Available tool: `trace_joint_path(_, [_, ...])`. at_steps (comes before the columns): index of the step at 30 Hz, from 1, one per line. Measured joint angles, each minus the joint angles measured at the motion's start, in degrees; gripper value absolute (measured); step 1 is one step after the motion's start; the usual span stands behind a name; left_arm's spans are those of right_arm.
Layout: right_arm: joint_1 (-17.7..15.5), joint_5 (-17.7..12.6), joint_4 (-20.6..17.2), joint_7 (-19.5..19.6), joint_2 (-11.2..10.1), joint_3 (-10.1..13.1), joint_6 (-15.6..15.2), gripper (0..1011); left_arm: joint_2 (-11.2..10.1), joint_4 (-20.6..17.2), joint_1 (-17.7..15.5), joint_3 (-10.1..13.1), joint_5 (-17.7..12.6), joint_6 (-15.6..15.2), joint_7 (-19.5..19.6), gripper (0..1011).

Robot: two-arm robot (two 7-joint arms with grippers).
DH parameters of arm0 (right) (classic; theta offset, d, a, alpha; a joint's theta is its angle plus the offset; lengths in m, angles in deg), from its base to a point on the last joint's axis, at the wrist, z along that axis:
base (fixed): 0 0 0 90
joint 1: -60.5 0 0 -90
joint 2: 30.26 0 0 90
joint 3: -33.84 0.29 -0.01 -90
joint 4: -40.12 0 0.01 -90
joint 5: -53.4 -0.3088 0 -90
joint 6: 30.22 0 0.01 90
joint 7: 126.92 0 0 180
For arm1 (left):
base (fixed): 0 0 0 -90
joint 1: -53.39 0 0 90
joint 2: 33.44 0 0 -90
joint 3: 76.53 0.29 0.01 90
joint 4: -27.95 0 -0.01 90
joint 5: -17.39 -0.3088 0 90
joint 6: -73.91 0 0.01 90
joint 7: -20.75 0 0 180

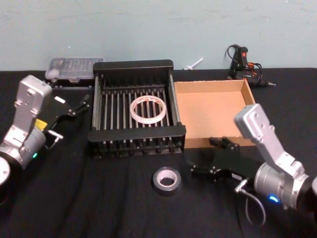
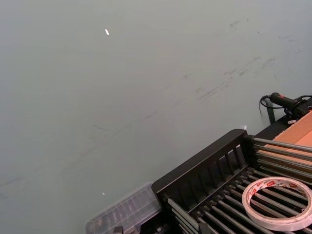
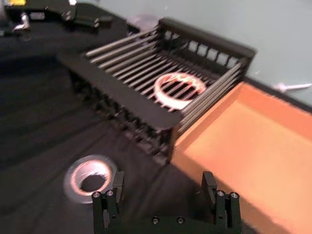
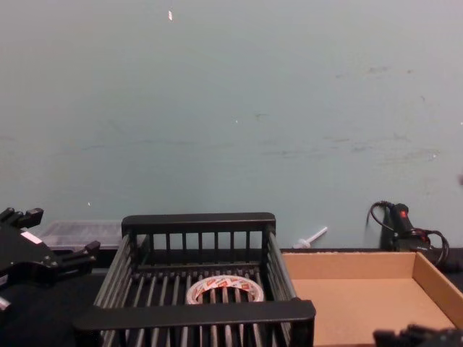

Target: Pick up the white tape and place it into the black box , Pick up the silver tape and place it into the brown box.

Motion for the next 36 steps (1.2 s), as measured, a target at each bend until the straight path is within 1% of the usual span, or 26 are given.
trace_joint_path(1, [0.0, 0.0, -0.2, -0.1, 0.0, -0.3, -0.6, 1002, 0.0, 0.0, 0.0, 0.0, 0.0, 0.0, 0.0, 1001])
trace_joint_path(3, [0.3, -0.1, -0.4, -0.3, 0.0, -1.3, -2.8, 1002, 0.0, 0.0, 0.0, 0.0, 0.0, 0.0, 0.0, 1001])
trace_joint_path(6, [0.9, -0.1, -0.4, -0.5, 0.2, -2.0, -4.1, 1002, 0.0, 0.0, 0.0, 0.0, 0.0, 0.0, 0.0, 1001])
trace_joint_path(12, [3.2, 0.1, 0.5, -1.4, 1.1, -4.6, -6.7, 1002, 0.0, 0.0, 0.0, 0.0, 0.0, 0.0, 0.0, 1001])
trace_joint_path(13, [3.2, 0.1, 0.5, -1.4, 1.1, -4.6, -6.7, 1002, 0.0, 0.0, 0.0, 0.0, 0.0, 0.0, 0.0, 1001])
trace_joint_path(16, [4.7, 0.7, 1.4, -1.8, 1.6, -6.1, -7.8, 1002, 0.0, 0.0, 0.0, 0.0, 0.0, 0.0, 0.0, 1002])
trace_joint_path(22, [6.5, 1.6, 2.7, -2.3, 2.3, -7.9, -8.9, 1003, 0.0, 0.0, 0.0, 0.0, 0.0, 0.0, 0.0, 1001])
trace_joint_path(29, [7.8, 2.3, 4.0, -2.3, 3.2, -8.8, -10.0, 1002, 0.0, 0.0, 0.0, 0.0, 0.0, 0.0, 0.0, 1001])
trace_joint_path(36, [8.7, 2.8, 5.2, -2.3, 3.9, -9.1, -10.5, 1002, 0.0, 0.0, 0.0, 0.0, 0.0, 0.0, 0.0, 1001])
